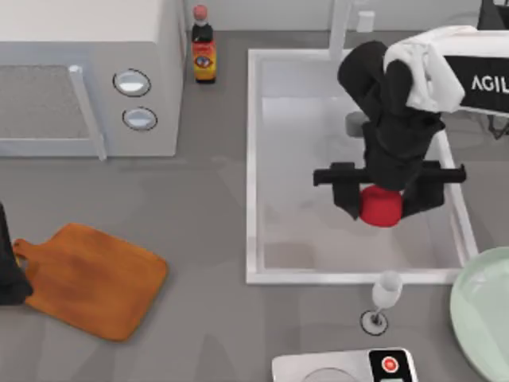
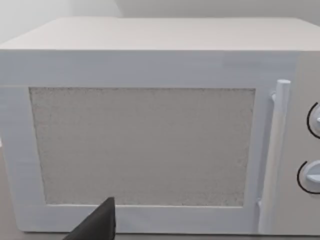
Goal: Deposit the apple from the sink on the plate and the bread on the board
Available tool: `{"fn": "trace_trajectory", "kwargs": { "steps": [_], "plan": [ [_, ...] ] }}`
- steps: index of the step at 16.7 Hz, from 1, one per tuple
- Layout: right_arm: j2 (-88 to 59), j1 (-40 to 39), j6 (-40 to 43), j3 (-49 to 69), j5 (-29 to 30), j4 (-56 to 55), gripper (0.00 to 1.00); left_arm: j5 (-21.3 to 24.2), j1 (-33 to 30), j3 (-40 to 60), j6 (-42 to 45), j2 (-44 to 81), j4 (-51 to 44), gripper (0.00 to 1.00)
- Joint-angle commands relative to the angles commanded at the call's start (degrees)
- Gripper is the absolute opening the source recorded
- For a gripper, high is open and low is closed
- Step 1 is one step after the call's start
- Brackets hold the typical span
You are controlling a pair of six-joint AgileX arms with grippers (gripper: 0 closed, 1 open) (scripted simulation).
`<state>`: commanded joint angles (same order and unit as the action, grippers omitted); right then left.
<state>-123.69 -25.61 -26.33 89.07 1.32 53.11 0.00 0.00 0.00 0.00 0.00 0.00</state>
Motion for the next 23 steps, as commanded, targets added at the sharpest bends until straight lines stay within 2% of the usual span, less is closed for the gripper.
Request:
{"fn": "trace_trajectory", "kwargs": {
  "steps": [7,12,18,23],
  "plan": [
    [0.8,0.0,0.1,0.5,0.0,0.4,0.00,0.0,0.0,0.0,0.0,0.0,0.0,1.00],
    [7.5,0.9,3.4,-0.6,-0.3,0.7,0.00,0.0,0.0,0.0,0.0,0.0,0.0,1.00],
    [19.5,4.2,9.6,-9.6,-1.0,2.9,0.00,0.0,0.0,0.0,0.0,0.0,0.0,1.00],
    [30.7,10.4,14.8,-19.1,-1.2,7.6,0.00,0.0,0.0,0.0,0.0,0.0,0.0,1.00]
  ]
}}
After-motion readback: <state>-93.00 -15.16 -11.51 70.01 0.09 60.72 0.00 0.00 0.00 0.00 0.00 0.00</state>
